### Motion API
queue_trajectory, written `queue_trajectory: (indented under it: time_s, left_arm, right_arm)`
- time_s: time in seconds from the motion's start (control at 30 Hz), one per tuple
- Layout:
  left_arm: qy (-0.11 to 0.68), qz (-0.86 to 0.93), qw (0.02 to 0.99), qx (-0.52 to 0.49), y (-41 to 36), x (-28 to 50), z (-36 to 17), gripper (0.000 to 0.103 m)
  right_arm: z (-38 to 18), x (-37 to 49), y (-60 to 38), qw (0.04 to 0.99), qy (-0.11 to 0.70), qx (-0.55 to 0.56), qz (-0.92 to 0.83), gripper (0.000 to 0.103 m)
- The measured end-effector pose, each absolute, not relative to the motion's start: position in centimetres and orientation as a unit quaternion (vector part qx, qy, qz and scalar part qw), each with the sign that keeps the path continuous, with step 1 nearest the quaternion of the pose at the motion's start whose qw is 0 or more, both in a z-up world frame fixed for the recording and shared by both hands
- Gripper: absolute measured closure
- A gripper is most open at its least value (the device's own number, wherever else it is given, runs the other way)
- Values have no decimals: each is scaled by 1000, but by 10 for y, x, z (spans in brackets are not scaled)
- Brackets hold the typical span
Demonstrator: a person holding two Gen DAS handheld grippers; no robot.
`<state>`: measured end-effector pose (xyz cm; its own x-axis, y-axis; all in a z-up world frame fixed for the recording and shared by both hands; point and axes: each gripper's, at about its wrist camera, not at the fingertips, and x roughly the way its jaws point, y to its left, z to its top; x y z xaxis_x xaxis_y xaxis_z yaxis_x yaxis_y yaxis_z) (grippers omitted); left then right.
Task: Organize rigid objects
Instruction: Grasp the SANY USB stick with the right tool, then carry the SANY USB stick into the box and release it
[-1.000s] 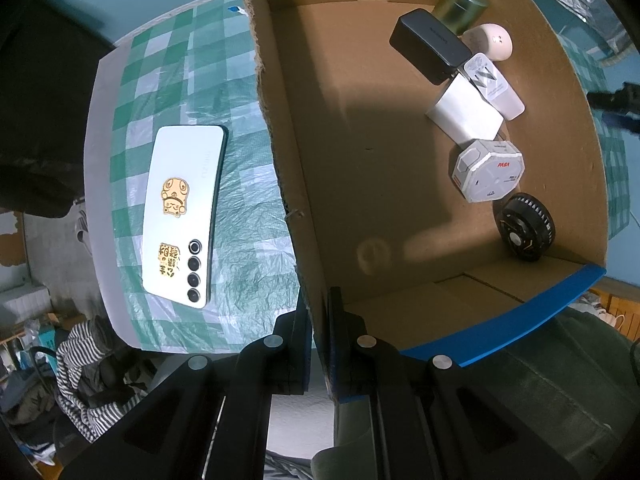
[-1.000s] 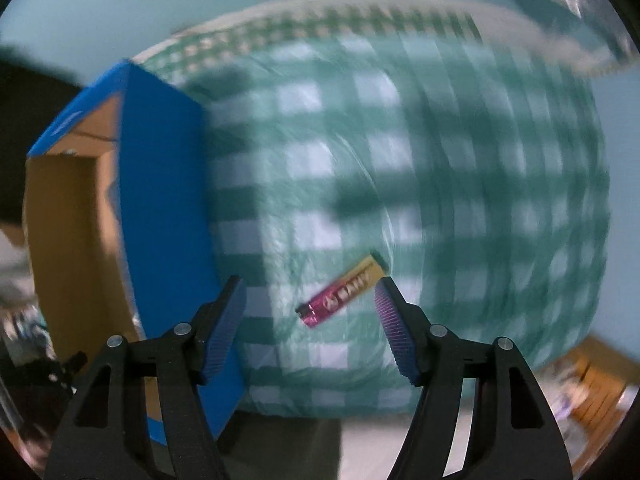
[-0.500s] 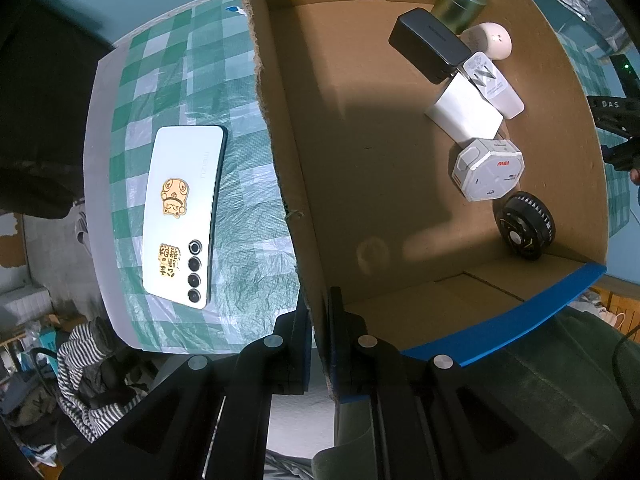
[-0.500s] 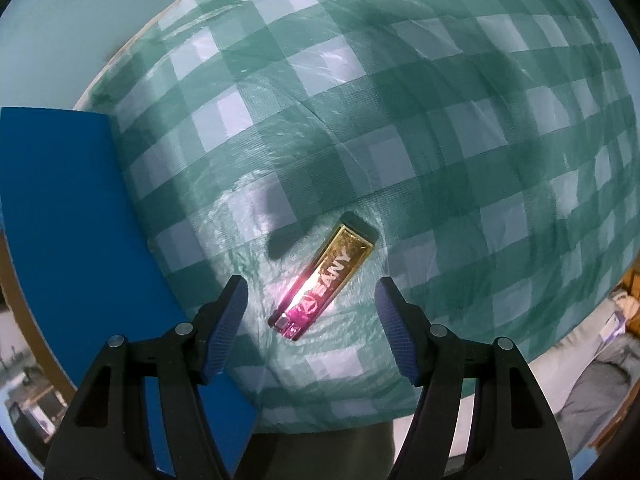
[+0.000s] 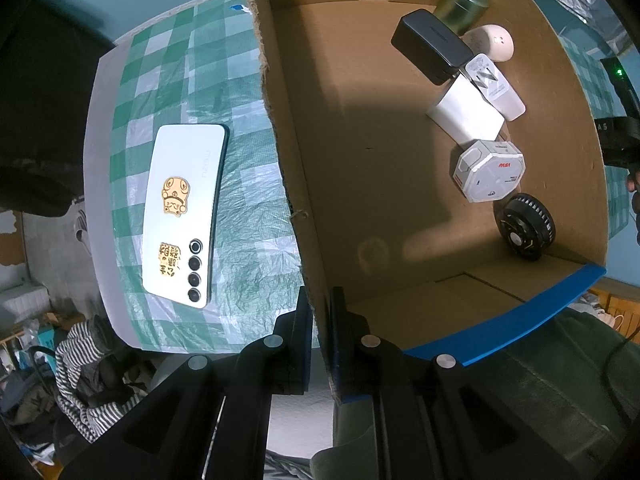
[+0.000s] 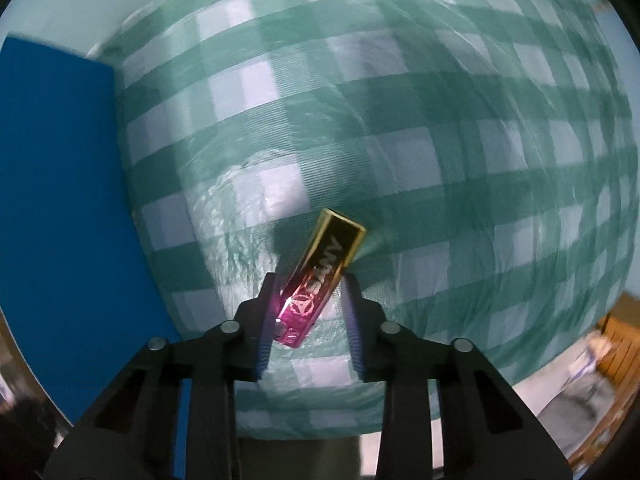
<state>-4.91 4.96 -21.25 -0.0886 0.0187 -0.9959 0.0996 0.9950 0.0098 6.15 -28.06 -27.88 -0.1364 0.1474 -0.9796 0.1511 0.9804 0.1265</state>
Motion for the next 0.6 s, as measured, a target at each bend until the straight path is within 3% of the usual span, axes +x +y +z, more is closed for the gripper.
queue_trajectory:
  time_s: [0.2, 0.6]
  left_arm:
    - [738, -31, 673, 41, 51, -49, -213, 95]
    - [739, -28, 672, 42, 48, -49, -214, 95]
  right_arm:
    - [-276, 59, -261, 657, 751, 4, 63, 81]
    - [-279, 71, -274, 658, 751, 33, 44, 80]
